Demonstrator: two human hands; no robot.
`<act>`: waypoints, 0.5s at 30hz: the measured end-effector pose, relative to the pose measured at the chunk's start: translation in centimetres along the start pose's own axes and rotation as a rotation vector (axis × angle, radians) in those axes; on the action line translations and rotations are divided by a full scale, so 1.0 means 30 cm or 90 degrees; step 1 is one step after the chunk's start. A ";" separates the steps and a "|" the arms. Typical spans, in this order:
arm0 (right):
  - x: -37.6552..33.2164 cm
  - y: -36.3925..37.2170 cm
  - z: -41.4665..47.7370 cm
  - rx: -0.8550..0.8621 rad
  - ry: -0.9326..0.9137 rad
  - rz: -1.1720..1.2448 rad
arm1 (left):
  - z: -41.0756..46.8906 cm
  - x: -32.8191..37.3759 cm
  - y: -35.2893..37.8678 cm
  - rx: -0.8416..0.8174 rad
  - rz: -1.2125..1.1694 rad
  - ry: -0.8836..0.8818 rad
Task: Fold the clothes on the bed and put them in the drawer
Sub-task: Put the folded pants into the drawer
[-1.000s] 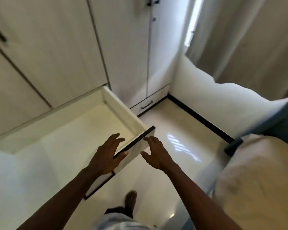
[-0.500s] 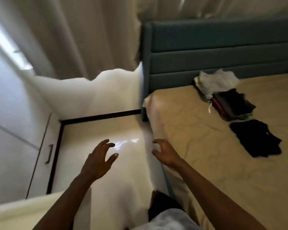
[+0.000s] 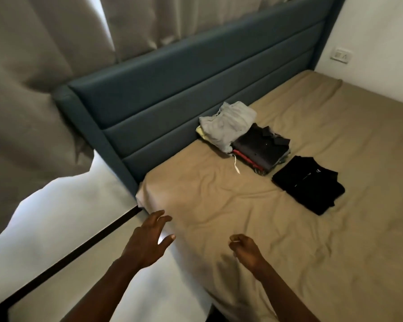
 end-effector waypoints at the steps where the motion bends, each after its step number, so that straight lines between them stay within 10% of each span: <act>1: -0.012 -0.018 0.069 0.006 0.012 0.019 | 0.105 -0.008 -0.008 -0.012 -0.002 0.006; 15: -0.433 -0.126 0.630 0.072 0.197 0.321 | 1.257 -0.194 0.137 -0.077 0.056 0.098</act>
Point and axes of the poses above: each hand's wrist, its own z-axis towards the middle knuckle, its own y-axis out of the palm, x = y × z, the point moved 2 cm from there along z, towards the middle knuckle, and after that the axes turned 4 degrees about -x, right-handed, at the moved point
